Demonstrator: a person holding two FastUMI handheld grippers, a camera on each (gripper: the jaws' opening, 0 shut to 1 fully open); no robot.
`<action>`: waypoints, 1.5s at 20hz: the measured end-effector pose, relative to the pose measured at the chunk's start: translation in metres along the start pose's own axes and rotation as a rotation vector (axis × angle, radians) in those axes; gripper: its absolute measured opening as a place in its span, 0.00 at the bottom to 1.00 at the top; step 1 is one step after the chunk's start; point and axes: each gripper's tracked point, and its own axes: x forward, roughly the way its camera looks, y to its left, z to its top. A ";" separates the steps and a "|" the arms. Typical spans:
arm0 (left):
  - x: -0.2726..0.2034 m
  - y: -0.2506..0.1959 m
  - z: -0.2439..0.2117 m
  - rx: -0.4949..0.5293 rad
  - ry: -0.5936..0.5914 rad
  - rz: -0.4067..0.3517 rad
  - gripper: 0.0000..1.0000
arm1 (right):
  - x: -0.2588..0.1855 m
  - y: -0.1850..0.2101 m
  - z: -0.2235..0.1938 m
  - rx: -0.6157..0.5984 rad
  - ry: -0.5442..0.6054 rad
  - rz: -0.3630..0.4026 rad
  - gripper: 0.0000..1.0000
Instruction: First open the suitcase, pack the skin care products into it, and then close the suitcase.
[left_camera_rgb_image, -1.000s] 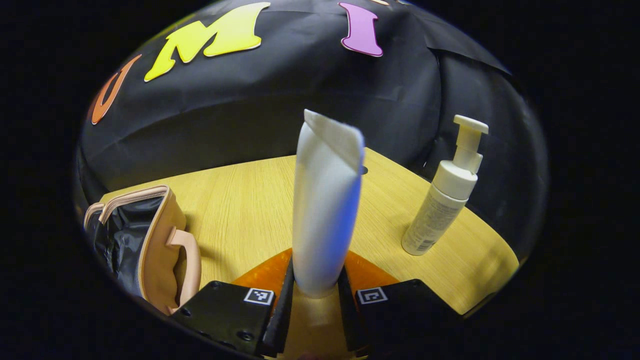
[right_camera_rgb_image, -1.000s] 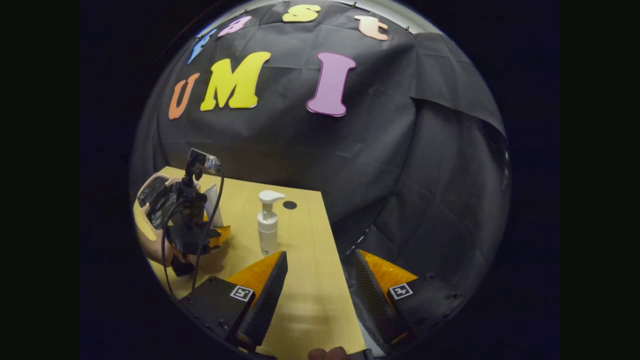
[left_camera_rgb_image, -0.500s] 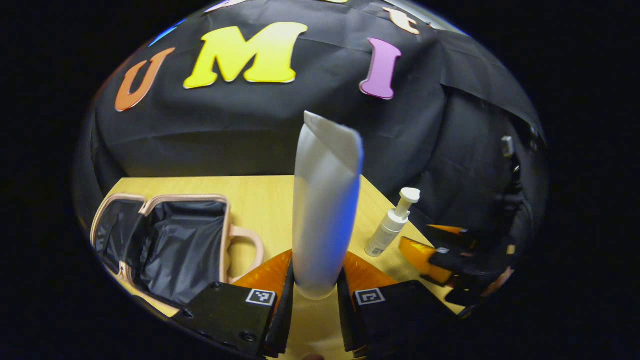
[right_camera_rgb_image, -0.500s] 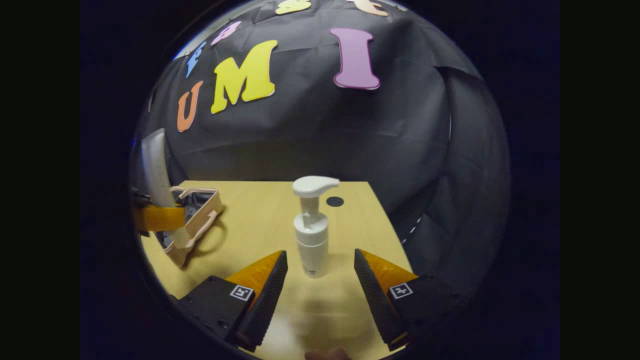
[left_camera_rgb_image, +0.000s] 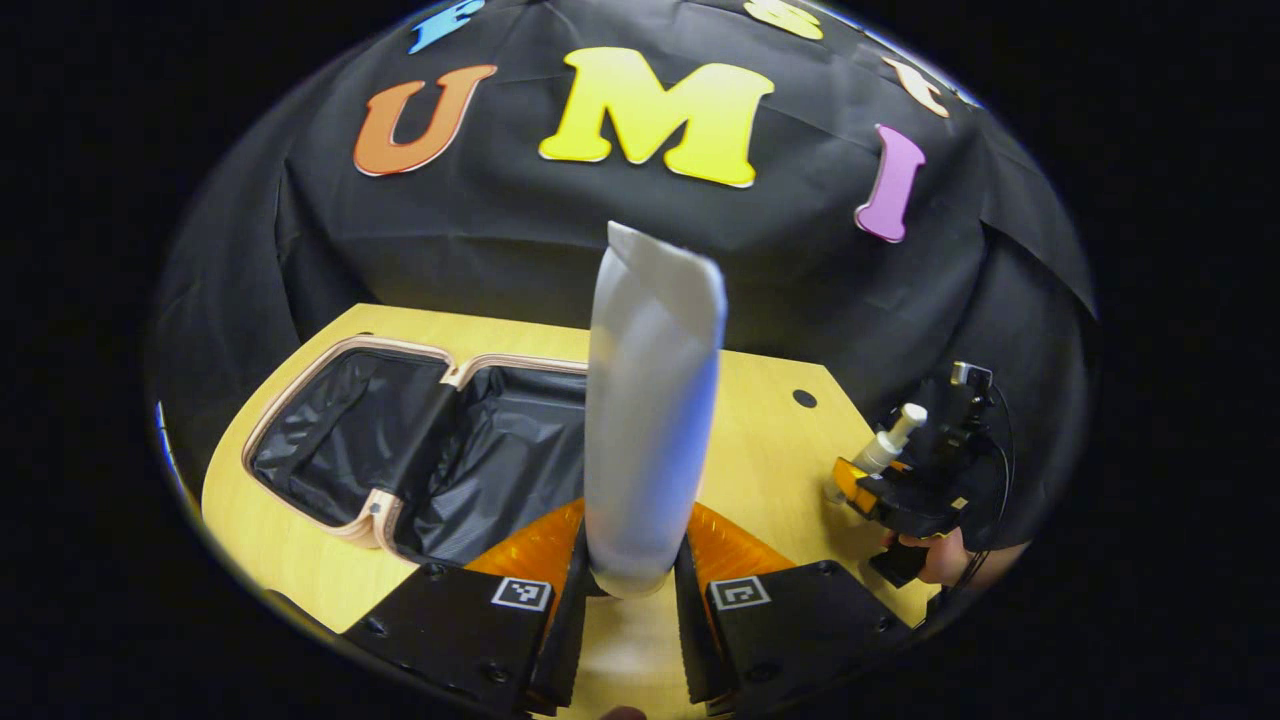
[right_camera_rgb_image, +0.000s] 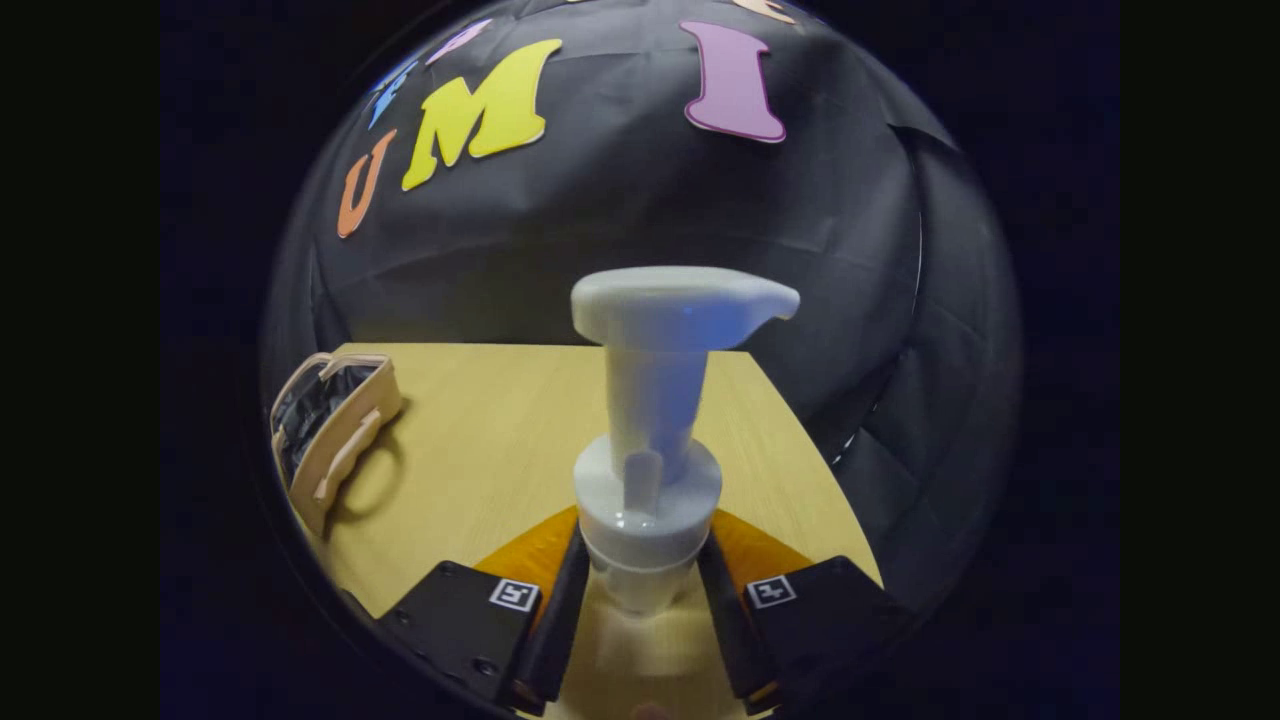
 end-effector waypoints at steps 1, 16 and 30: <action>0.002 0.010 0.001 -0.006 0.014 -0.028 0.43 | 0.000 0.001 0.002 0.001 0.003 -0.005 0.53; 0.087 0.101 -0.089 0.023 0.693 -0.300 0.48 | -0.207 0.040 0.080 0.259 0.089 0.072 0.45; 0.095 0.108 -0.112 0.019 0.994 -0.199 0.44 | -0.242 0.110 0.092 0.176 0.112 0.185 0.45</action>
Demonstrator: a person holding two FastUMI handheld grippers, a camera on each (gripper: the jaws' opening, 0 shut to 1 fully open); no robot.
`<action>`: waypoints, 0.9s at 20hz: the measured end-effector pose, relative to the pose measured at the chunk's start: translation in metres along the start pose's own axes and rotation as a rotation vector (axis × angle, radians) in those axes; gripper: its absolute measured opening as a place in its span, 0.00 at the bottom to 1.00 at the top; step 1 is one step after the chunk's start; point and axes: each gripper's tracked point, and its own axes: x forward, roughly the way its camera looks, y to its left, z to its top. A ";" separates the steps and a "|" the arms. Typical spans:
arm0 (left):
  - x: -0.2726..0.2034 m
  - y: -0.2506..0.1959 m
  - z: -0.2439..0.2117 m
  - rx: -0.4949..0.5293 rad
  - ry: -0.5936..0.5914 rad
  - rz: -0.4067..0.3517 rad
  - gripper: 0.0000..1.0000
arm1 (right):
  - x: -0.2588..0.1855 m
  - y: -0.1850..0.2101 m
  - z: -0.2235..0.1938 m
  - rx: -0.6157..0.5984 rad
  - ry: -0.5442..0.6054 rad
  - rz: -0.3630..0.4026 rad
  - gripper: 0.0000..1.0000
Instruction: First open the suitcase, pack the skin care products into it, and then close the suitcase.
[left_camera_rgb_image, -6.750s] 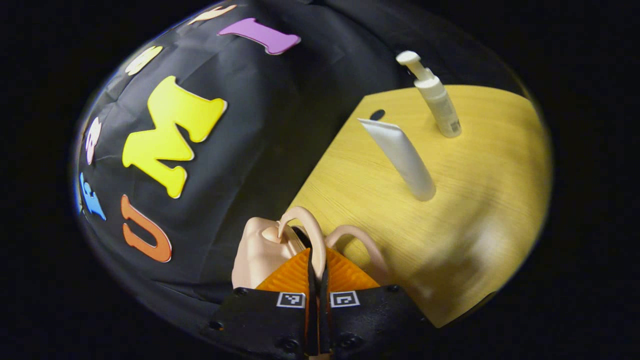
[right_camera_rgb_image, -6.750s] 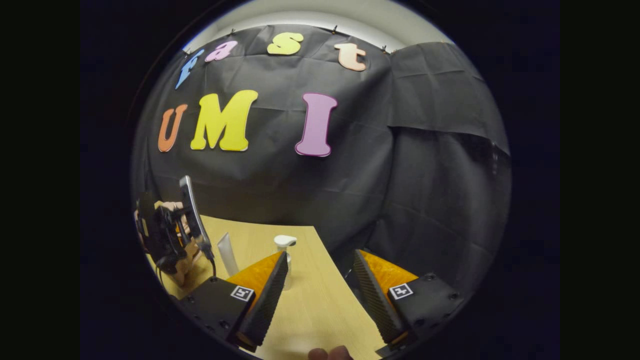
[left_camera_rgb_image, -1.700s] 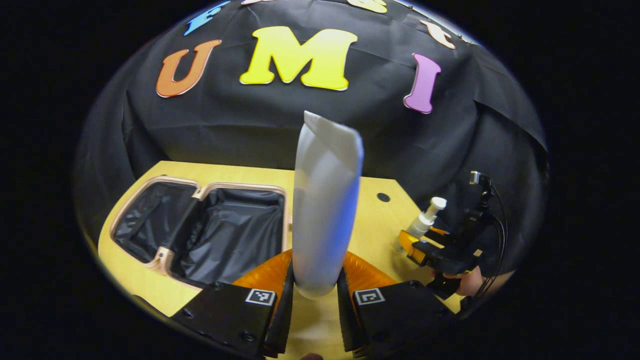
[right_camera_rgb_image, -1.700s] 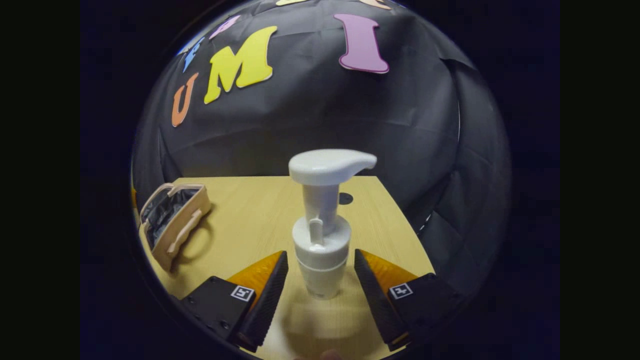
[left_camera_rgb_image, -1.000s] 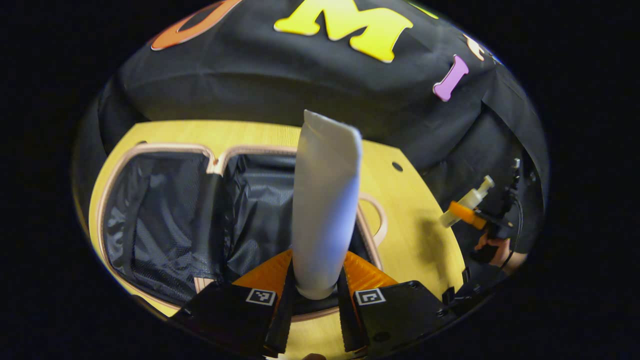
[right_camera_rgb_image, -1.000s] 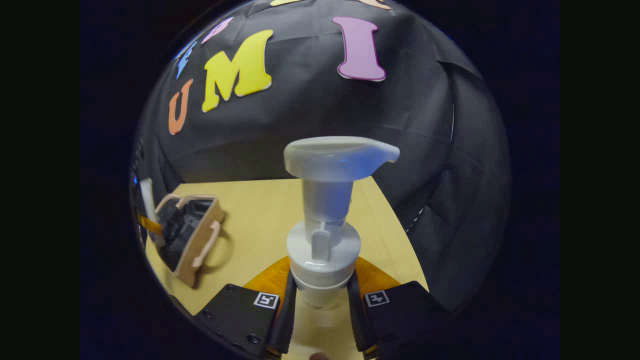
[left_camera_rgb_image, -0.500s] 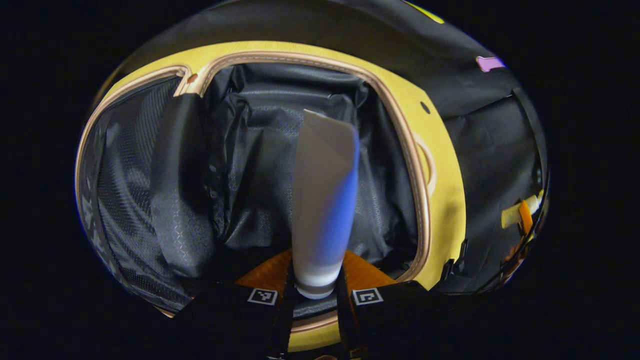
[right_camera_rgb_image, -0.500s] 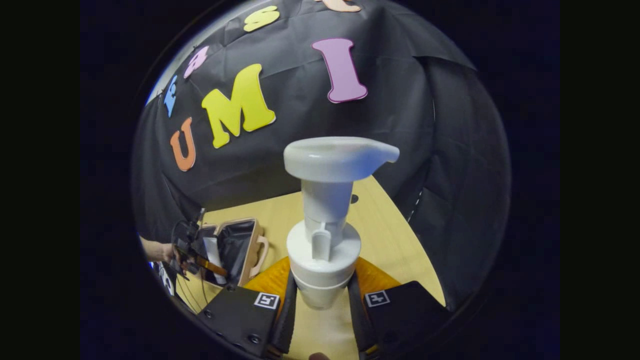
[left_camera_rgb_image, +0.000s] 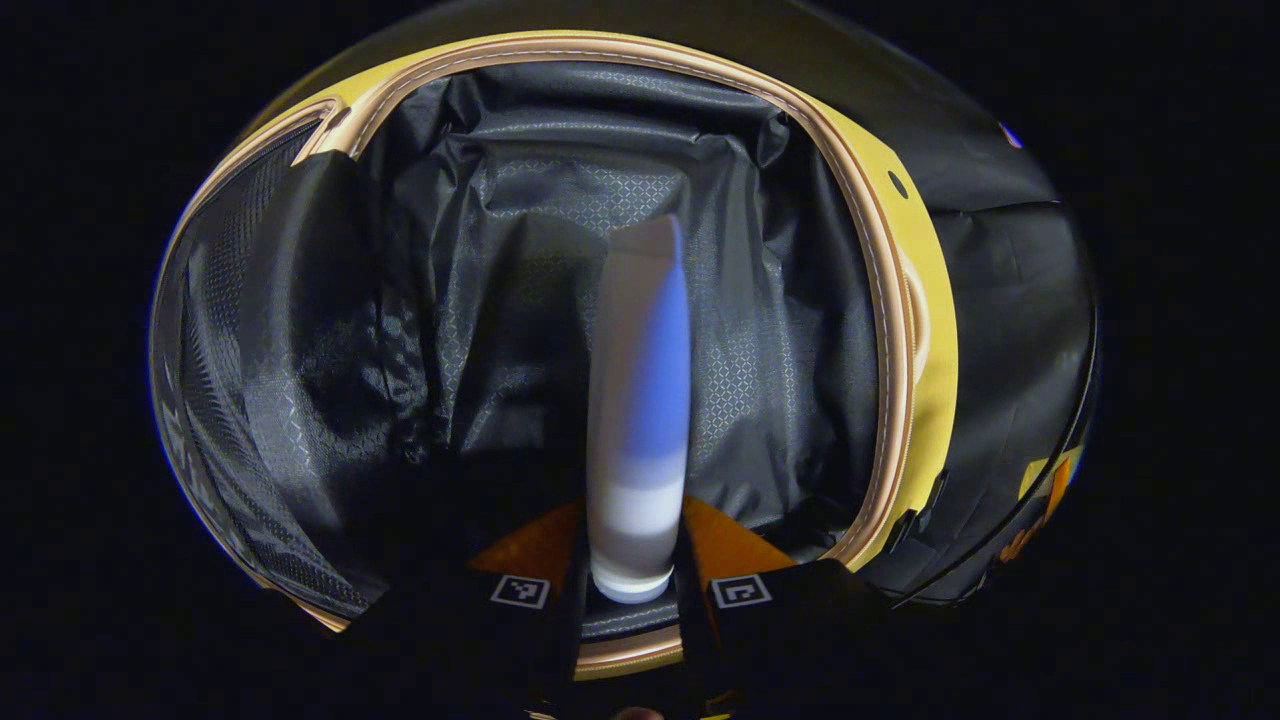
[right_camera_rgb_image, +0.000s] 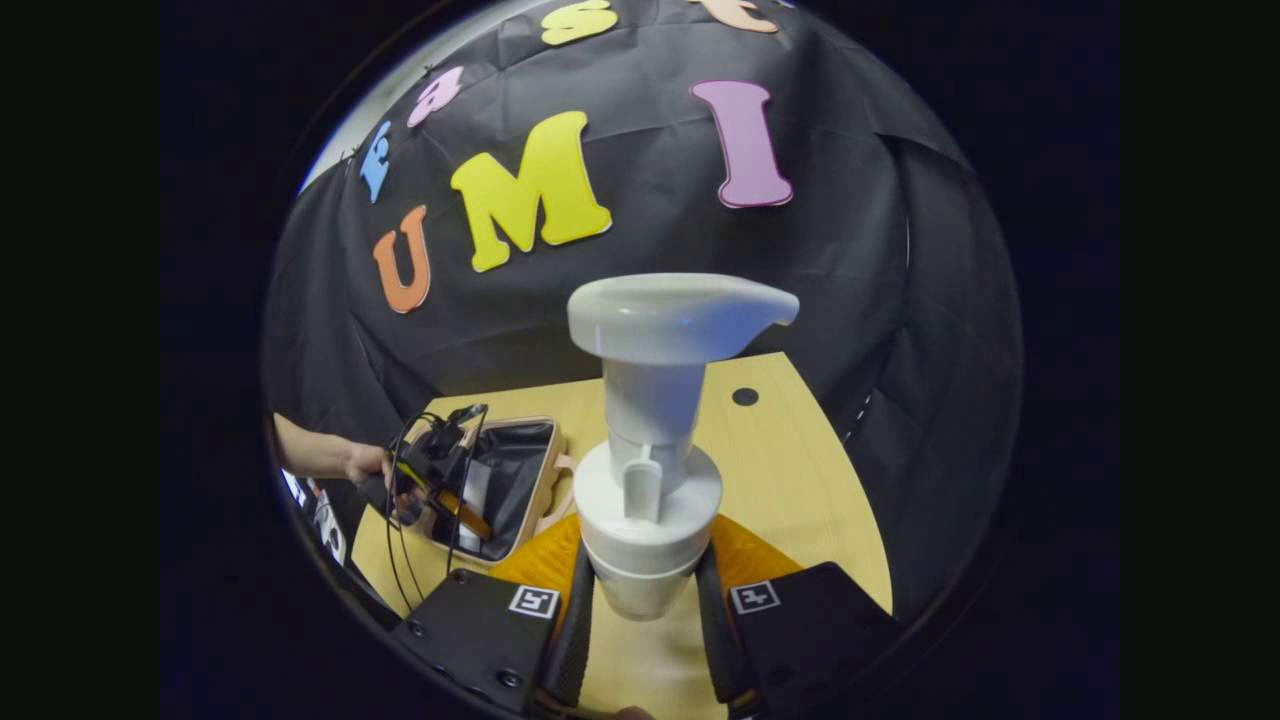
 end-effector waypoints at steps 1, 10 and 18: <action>-0.001 0.000 0.000 -0.004 -0.001 -0.003 0.48 | 0.001 0.008 -0.001 -0.007 0.007 0.016 0.45; -0.102 -0.006 -0.019 0.067 -0.404 -0.010 0.82 | 0.068 0.156 -0.017 -0.158 0.245 0.290 0.43; -0.177 0.039 -0.099 -0.165 -0.793 -0.041 0.98 | 0.188 0.230 -0.106 0.010 0.763 0.236 0.45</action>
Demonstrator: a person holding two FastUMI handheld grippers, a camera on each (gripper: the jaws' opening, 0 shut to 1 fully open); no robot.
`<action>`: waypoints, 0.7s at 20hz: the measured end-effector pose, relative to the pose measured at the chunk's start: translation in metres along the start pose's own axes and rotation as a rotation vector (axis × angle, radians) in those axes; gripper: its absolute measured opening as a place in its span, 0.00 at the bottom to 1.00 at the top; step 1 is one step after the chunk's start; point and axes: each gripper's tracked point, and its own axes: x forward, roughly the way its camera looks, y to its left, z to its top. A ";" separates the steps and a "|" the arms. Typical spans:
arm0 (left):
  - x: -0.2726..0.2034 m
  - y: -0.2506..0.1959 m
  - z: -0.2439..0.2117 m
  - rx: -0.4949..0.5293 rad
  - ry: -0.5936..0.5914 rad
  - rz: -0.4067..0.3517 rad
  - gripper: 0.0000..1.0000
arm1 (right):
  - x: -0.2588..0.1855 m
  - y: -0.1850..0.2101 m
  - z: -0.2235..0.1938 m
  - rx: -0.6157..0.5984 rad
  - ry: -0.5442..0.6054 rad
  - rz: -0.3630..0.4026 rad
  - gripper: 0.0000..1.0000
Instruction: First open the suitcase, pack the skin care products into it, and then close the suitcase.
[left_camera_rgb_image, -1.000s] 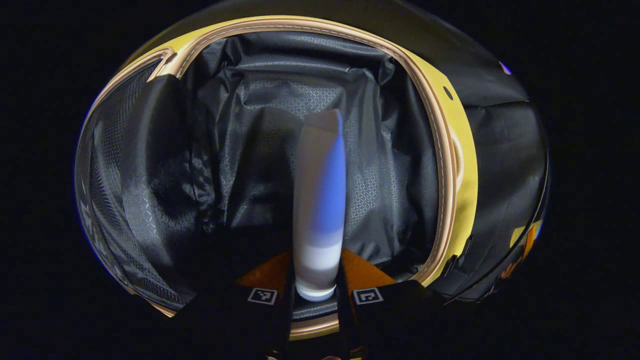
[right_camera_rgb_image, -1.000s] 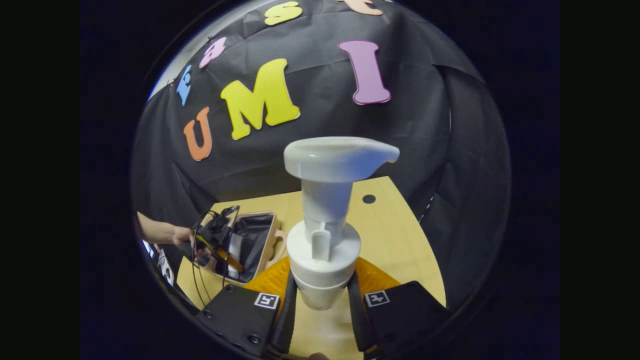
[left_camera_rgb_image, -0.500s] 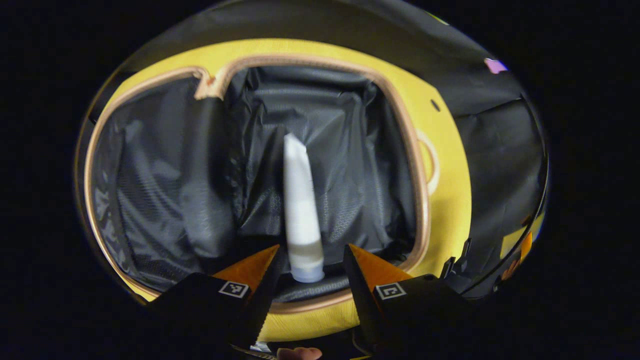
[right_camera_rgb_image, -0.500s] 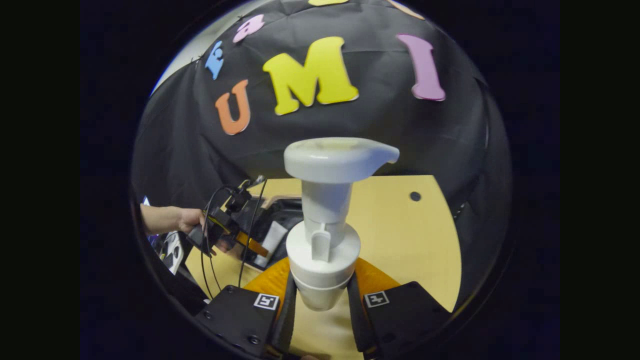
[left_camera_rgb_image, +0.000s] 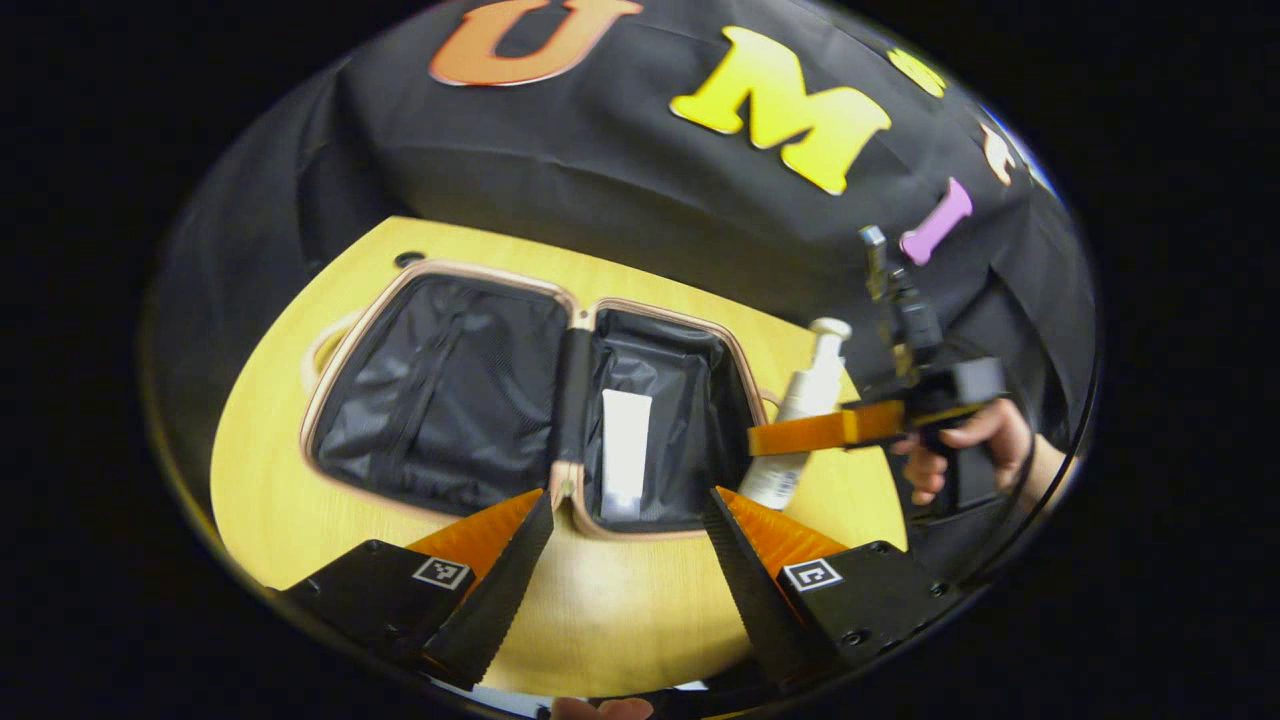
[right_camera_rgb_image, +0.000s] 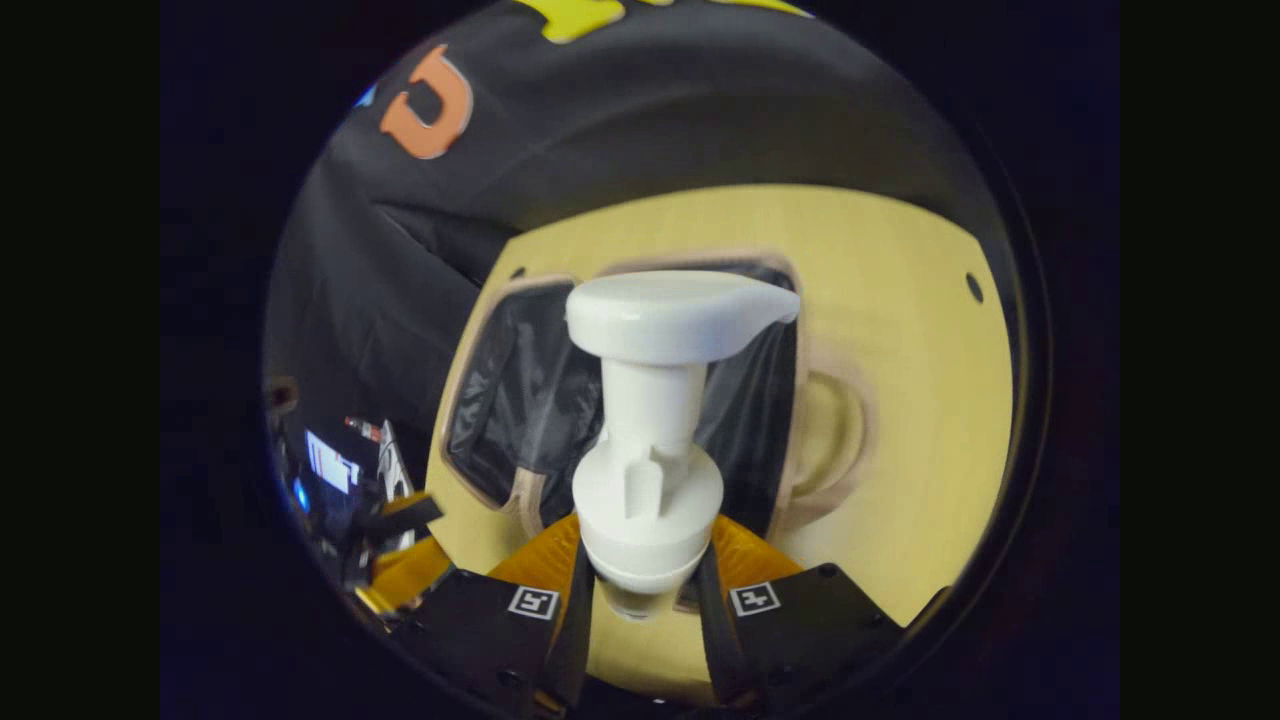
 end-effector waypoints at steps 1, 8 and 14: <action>-0.011 0.009 -0.009 -0.044 -0.007 0.009 0.98 | 0.018 -0.002 -0.002 0.011 0.043 -0.024 0.41; -0.063 0.080 -0.043 -0.195 -0.042 0.107 0.98 | 0.088 -0.017 -0.011 0.109 0.164 -0.201 0.45; -0.076 0.095 -0.009 -0.170 -0.134 0.132 0.98 | 0.093 -0.021 -0.011 0.121 0.162 -0.272 0.49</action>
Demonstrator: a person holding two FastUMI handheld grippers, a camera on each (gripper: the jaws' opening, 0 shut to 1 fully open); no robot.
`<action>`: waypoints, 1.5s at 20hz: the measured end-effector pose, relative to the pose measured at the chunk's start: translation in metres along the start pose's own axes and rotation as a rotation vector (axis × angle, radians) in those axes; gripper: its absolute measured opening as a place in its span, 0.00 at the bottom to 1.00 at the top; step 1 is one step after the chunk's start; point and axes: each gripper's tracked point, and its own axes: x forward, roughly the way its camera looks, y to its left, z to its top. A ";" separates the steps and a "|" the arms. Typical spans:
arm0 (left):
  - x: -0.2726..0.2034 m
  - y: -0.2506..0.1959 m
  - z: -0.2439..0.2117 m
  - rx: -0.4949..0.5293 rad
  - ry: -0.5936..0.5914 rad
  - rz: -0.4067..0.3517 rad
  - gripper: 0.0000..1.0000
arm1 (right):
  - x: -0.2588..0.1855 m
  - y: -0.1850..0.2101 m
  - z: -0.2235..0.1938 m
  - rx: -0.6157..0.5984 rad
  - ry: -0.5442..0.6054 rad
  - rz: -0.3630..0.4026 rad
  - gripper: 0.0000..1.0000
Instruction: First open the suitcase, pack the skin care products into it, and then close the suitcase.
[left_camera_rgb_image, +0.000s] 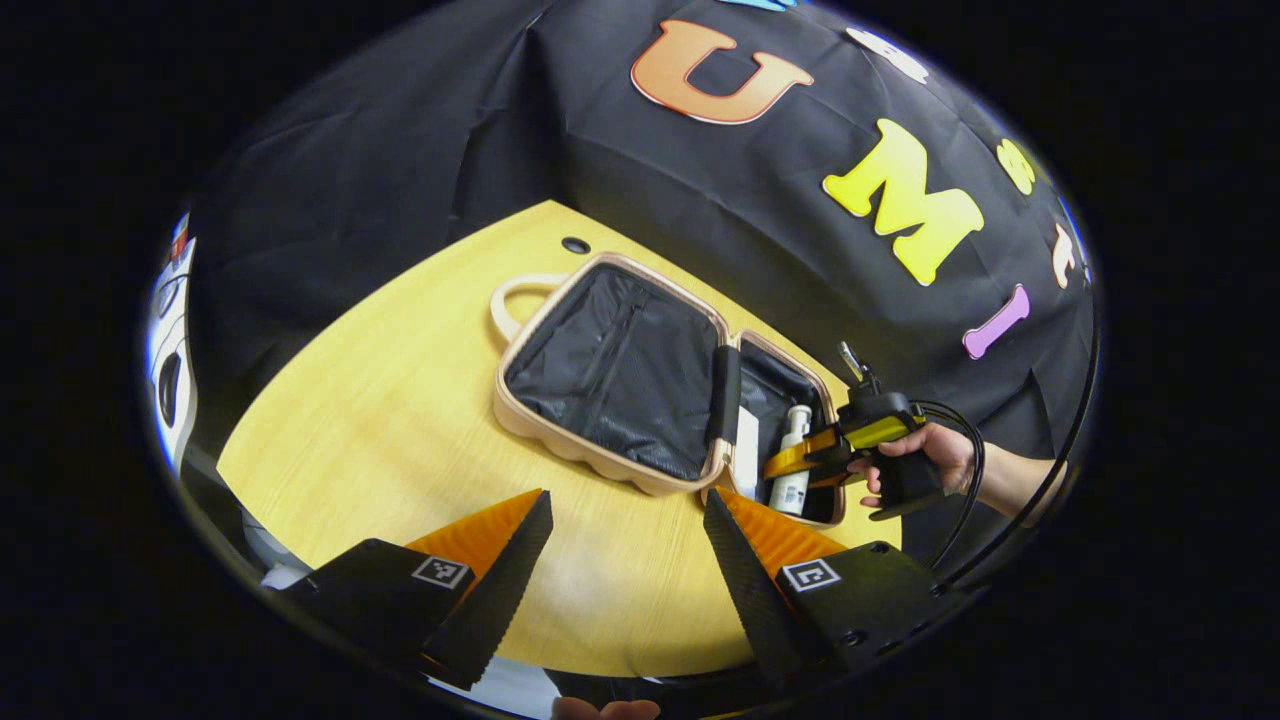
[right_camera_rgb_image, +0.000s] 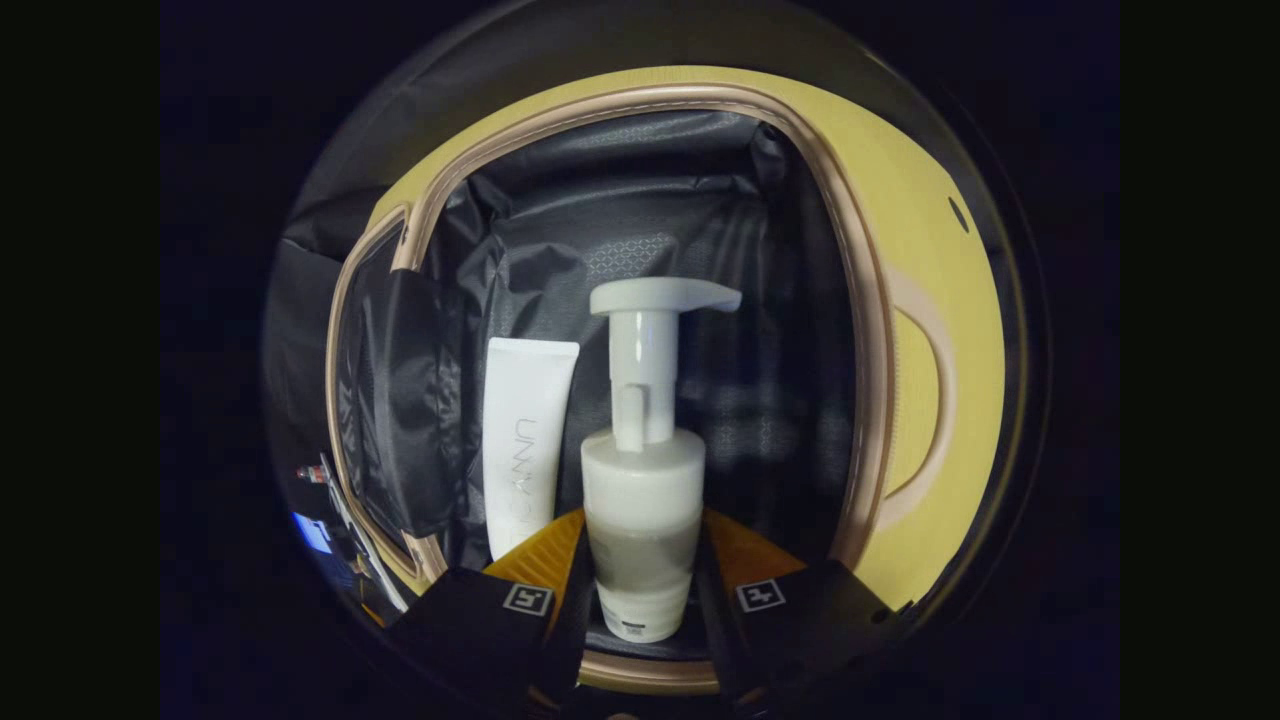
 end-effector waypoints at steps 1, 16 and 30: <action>0.004 0.003 0.006 0.017 -0.023 -0.011 0.98 | -0.002 -0.001 -0.001 -0.007 -0.006 -0.003 0.51; 0.136 0.133 0.113 -0.514 -0.228 -0.361 0.95 | -0.218 0.013 -0.058 -0.204 -0.488 0.352 0.68; 0.188 0.105 0.158 -0.557 -0.168 -0.247 0.11 | -0.301 0.030 -0.064 -0.338 -0.807 0.386 0.68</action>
